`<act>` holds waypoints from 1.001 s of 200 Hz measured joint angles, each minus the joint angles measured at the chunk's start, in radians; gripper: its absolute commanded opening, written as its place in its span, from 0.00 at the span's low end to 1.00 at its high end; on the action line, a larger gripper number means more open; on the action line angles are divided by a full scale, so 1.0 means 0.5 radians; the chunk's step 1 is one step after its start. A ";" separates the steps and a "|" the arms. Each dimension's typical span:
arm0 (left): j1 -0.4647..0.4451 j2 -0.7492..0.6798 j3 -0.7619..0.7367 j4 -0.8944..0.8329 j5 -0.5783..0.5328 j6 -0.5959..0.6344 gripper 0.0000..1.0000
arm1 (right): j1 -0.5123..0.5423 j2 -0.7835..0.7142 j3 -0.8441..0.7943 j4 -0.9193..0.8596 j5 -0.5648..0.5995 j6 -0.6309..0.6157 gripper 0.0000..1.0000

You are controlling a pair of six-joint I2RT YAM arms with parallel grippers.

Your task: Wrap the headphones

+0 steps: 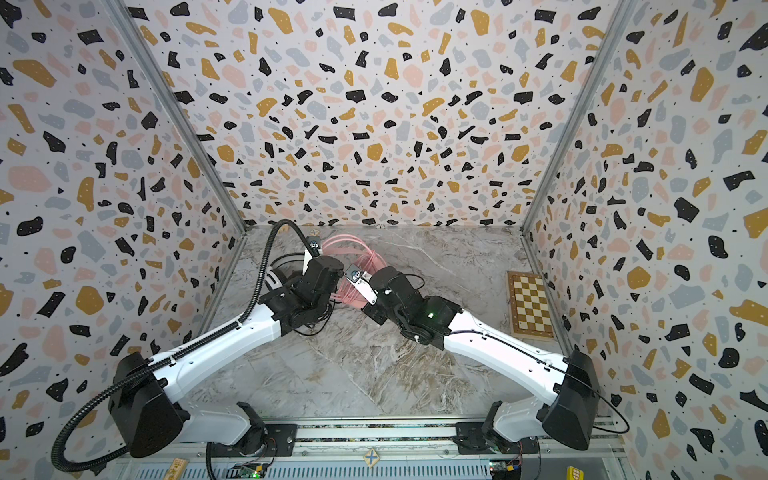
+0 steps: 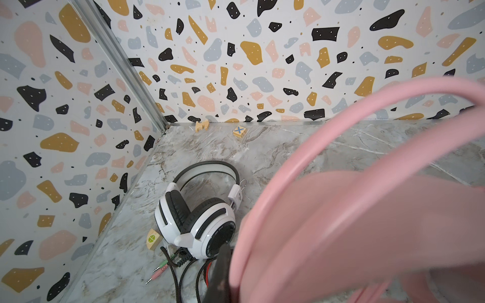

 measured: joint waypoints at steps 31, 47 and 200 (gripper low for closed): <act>-0.012 0.014 0.000 0.031 0.039 0.051 0.00 | 0.002 -0.020 -0.060 0.071 0.098 -0.026 0.08; -0.016 0.014 0.000 0.036 0.107 0.089 0.00 | 0.003 -0.023 -0.095 0.103 0.182 -0.072 0.08; -0.016 -0.135 -0.136 0.090 0.716 0.192 0.00 | -0.127 -0.039 -0.325 0.528 0.406 -0.429 0.09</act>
